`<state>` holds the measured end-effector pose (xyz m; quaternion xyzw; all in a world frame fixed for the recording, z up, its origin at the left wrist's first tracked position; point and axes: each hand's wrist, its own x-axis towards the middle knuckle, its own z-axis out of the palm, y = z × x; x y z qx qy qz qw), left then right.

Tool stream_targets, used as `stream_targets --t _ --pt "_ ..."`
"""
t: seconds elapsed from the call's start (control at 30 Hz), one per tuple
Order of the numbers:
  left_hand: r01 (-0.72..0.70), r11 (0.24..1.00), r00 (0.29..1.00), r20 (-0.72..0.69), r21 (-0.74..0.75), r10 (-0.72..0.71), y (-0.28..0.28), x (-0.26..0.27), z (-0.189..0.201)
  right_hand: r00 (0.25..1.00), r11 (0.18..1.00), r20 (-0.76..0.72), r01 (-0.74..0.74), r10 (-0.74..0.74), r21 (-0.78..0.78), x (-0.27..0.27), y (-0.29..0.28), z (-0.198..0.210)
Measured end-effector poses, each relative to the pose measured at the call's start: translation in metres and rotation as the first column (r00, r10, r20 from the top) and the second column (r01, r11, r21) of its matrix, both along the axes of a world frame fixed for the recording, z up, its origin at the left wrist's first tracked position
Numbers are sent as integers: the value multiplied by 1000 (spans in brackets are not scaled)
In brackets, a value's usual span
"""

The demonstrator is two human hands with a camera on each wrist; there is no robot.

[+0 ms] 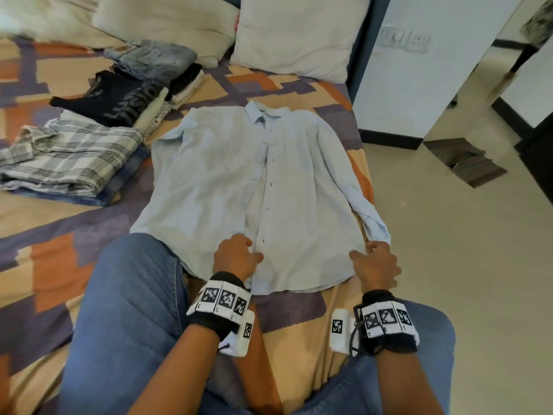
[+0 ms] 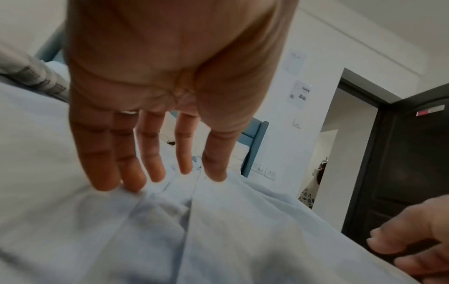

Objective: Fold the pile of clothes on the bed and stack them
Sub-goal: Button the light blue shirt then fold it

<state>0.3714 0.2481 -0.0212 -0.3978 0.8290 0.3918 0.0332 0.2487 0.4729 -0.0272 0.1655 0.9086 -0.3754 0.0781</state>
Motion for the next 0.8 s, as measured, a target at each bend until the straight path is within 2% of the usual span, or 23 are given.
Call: stream_targets --t 0.03,0.1,0.13,0.2,0.27,0.33,0.4,0.47,0.57,0.63,0.7,0.73,0.8 --pt "-16 999 1000 -19 -49 15 -5 -4 2 1000 1000 -13 13 -12 9 0 -3 2" --pt "-67 993 997 19 -93 69 -14 -12 5 994 989 -102 -60 46 -138 4 -13 6" --pt "-67 992 993 88 -107 77 -17 -15 5 979 958 -145 -177 146 -228 11 -20 7" --pt "-21 992 973 224 -125 48 -17 -16 1 885 848 -186 -463 427 -257 31 -41 8" --pt "-36 988 976 209 -150 67 -14 -14 -5 756 736 -150 -655 638 -171 55 -70 3" --pt "-84 982 986 129 -171 107 -13 -10 -9 671 674 -83 -738 736 10 76 -99 -5" --pt "-92 977 989 94 -191 112 -17 -5 -9 635 601 19 -740 772 302 91 -118 -16" --pt "-86 973 994 55 -212 100 -22 -1 -5 637 538 68 -699 768 472 98 -128 -21" --pt "-10 979 999 -40 -204 2 -22 2 9 656 556 69 -687 752 467 96 -131 -17" --pt "64 980 992 -99 -187 -84 -16 2 19 705 653 56 -680 707 332 91 -123 -9" --pt "163 974 983 -55 -155 -173 -7 0 23 781 770 -41 -604 623 208 87 -111 2" --pt "208 970 978 -9 -125 -210 -3 0 22 796 798 -105 -573 596 184 87 -105 8" --pt "272 962 958 101 -31 -267 3 2 20 770 792 -187 -582 609 183 91 -95 13"
